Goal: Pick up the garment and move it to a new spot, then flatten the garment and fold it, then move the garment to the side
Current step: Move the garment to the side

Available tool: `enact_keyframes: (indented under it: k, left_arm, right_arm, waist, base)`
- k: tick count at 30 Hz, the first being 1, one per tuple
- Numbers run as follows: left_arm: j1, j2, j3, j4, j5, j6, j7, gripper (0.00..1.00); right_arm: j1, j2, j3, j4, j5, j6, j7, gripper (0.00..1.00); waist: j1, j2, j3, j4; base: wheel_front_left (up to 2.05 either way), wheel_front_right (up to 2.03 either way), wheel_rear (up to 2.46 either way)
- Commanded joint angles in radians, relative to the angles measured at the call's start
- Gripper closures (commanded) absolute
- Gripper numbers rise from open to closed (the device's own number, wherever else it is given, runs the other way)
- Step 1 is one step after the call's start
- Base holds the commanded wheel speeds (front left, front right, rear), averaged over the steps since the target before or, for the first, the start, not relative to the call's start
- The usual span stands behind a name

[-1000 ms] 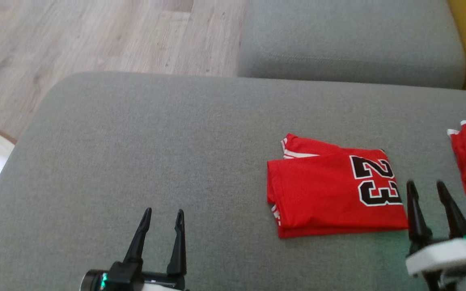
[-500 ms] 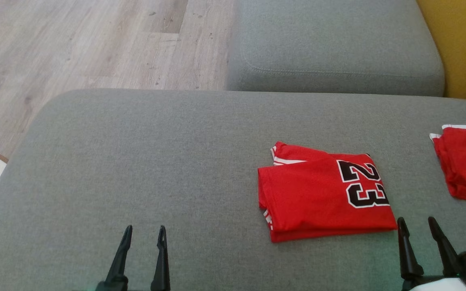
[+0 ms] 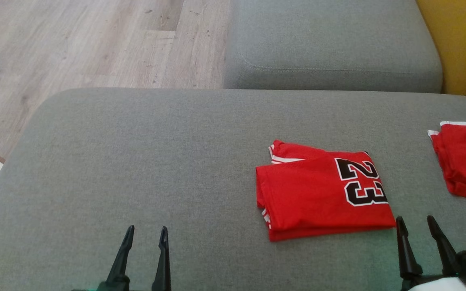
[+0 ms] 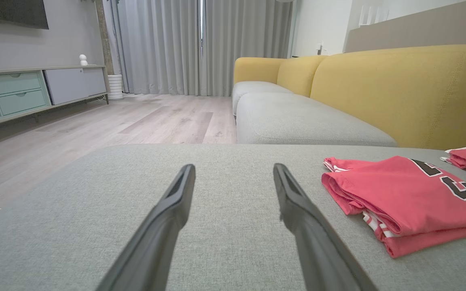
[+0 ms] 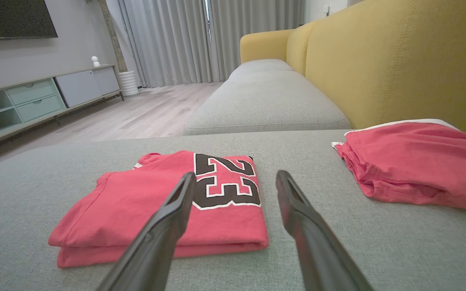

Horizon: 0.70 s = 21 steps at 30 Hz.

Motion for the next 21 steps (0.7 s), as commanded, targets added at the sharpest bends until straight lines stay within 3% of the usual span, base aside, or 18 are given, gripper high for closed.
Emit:
enact_keyframes:
  k: [1,21]
  left_arm:
    - [-0.033,-0.007,0.04,-0.033,0.009,0.001,-0.01,0.0]
    - [-0.057,-0.008,0.041,-0.042,0.016,-0.011,-0.01,0.0]
  right_arm:
    - [-0.04,-0.016,0.019,-0.036,-0.01,-0.001,-0.013,0.0]
    - [-0.1,-0.007,0.028,-0.011,-0.011,-0.001,-0.014,0.0]
  waist:
    - [-0.0001,0.0,0.004,-0.004]
    - [-0.0001,0.0,0.073,0.009]
  base:
    - [0.0,0.0,0.0]
    - [0.0,0.0,0.0]
